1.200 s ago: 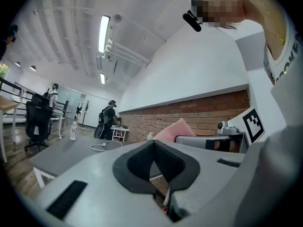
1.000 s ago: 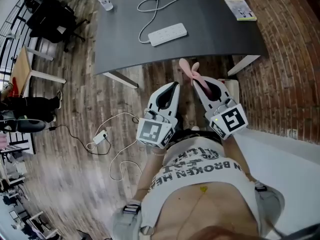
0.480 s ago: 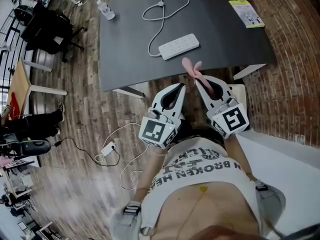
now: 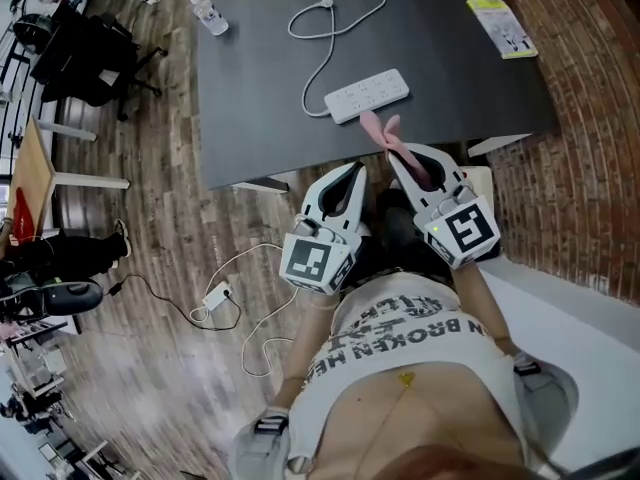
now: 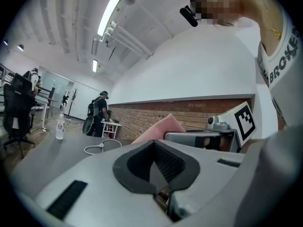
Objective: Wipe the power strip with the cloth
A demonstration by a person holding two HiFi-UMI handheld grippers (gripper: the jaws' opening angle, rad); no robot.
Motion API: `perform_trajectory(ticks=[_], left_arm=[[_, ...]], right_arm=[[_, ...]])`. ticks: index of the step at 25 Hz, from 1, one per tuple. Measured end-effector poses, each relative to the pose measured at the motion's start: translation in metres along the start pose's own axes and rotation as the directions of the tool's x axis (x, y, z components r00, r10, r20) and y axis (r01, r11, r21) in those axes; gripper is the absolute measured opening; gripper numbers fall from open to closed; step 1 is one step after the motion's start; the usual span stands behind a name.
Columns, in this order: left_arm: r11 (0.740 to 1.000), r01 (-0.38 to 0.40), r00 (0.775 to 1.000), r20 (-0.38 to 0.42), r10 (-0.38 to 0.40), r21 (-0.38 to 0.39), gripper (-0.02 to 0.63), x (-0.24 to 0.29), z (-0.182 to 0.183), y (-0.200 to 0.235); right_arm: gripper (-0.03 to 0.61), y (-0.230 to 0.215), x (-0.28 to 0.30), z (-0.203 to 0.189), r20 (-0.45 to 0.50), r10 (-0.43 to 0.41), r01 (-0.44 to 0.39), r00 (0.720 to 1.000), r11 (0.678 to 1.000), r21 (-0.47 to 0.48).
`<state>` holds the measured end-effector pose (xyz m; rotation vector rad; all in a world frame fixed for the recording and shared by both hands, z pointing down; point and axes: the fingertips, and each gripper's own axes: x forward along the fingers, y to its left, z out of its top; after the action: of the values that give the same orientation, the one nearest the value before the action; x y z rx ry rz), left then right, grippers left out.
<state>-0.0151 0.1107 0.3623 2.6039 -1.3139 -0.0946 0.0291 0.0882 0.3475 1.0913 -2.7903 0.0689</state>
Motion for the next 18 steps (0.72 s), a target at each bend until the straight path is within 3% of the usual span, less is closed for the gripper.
perform_trajectory(ticks=[18], left_arm=[[0.992,-0.12,0.993,0.0,0.12,-0.044,0.005,0.155,0.02,0.09]], right_arm=[[0.017,-0.125,0.114,0.023,0.044,0.215,-0.216,0.976,0.976,0.017]])
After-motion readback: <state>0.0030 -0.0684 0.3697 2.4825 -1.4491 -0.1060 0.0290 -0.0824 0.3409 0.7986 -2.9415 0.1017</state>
